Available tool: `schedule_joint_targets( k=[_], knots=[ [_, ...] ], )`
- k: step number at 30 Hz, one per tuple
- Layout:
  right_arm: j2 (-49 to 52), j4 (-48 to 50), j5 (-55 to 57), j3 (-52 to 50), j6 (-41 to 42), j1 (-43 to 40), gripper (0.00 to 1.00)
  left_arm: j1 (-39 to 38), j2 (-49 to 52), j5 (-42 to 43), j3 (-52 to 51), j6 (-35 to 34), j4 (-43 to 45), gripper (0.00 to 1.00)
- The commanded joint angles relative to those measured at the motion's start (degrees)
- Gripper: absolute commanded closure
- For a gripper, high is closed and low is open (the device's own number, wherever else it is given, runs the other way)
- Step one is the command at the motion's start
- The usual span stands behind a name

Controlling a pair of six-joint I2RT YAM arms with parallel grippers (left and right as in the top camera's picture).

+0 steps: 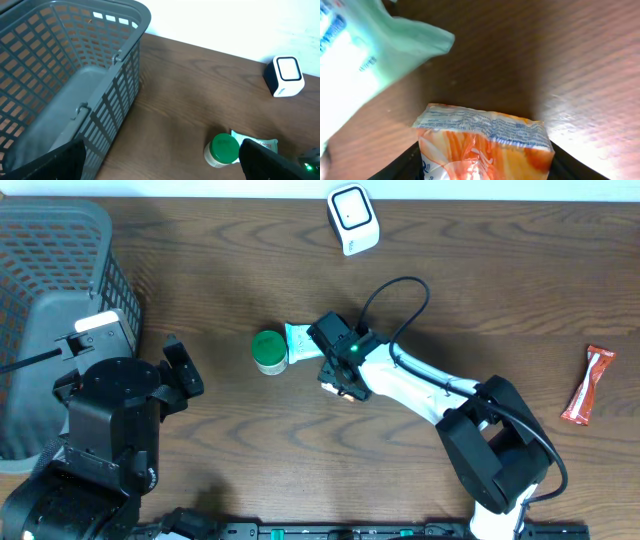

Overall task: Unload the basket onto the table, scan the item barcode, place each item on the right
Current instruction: 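Lift the orange pack up toward the white scanner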

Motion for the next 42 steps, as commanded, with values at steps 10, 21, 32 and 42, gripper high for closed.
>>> schedule_joint_targets(
  k=[10,21,32,42],
  knots=[
    [-8.6,-17.9,0.7,9.0,-9.8,-1.3,0.48,0.2,0.0,-0.7,-0.1,-0.1,0.0,0.02],
    [-15.1,-21.2,8.8,9.0,-16.7,-2.4,0.5,0.2,0.0,-0.7,-0.1,-0.1,0.0,0.02],
    [-15.0,-11.9,20.0,9.0,-22.8,-5.6,0.5,0.2,0.0,-0.7,-0.1,-0.1,0.0,0.02],
    [-13.9,5.9,23.3,9.0,-37.6,-9.0,0.53,0.2,0.0,-0.7,-0.1,-0.1,0.0,0.02]
  ],
)
